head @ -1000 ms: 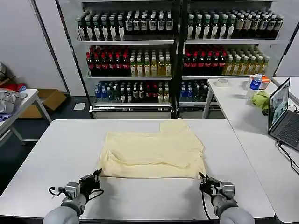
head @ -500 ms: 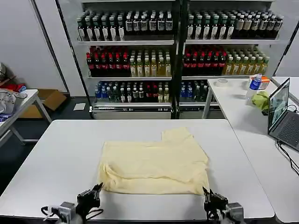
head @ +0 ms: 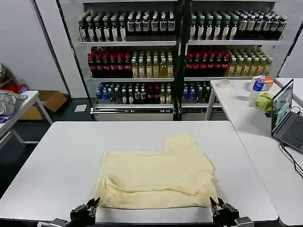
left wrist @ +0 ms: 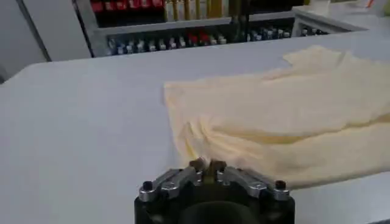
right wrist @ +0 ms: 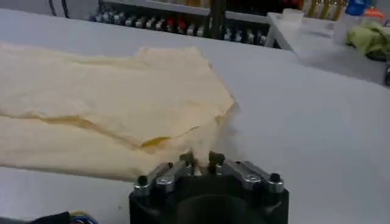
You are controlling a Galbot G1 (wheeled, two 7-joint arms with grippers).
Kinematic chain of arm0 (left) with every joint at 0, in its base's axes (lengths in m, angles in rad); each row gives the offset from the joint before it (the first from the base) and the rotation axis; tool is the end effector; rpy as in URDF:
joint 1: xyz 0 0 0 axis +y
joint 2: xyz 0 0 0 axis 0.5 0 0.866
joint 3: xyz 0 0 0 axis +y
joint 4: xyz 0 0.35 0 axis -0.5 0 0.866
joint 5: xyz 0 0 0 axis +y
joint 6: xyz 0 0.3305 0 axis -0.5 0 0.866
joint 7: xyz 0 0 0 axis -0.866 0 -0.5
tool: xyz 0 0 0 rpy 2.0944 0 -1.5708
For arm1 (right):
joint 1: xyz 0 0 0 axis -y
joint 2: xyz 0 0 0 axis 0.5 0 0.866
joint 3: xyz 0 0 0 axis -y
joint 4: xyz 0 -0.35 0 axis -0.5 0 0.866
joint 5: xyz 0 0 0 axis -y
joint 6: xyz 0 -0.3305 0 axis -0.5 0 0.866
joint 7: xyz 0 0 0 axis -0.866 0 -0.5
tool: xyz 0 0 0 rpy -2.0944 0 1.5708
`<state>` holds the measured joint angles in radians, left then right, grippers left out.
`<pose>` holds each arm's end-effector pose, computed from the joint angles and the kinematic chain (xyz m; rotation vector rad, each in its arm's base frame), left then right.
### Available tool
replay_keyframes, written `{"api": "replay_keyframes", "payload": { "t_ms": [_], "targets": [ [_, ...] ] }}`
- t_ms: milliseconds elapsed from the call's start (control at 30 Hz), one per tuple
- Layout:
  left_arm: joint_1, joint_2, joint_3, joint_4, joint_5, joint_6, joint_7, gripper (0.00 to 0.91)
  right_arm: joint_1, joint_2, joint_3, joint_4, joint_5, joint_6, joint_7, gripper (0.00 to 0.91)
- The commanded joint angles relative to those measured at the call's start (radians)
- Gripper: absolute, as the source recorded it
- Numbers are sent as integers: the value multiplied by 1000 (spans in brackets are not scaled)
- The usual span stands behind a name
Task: Fold and organize the clothes.
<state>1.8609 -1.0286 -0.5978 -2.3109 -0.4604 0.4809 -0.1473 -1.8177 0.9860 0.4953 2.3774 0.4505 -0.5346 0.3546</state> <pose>0.0948 0.0811 -0.2453 -0.2134 -2.5364 -0.1297 0.0969 -0.0561 -0.2284 0.1149 -2.5589 0.2211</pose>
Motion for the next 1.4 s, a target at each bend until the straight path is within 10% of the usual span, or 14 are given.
{"api": "replay_keyframes", "payload": {
  "t_ms": [33, 633, 1400],
  "targets": [
    [43, 11, -62, -39, -25, 8, -4, 907, 71, -29, 92, 83, 42, 8, 17, 907],
    [-538, 142, 78, 267, -250, 15, -152, 907, 1025, -17, -347, -527, 321, -45, 136, 907],
    [-1009, 63, 458, 663, -314, 76, -180, 907, 1338, 253, -512, -1111, 282, -45, 78, 907]
  ]
}}
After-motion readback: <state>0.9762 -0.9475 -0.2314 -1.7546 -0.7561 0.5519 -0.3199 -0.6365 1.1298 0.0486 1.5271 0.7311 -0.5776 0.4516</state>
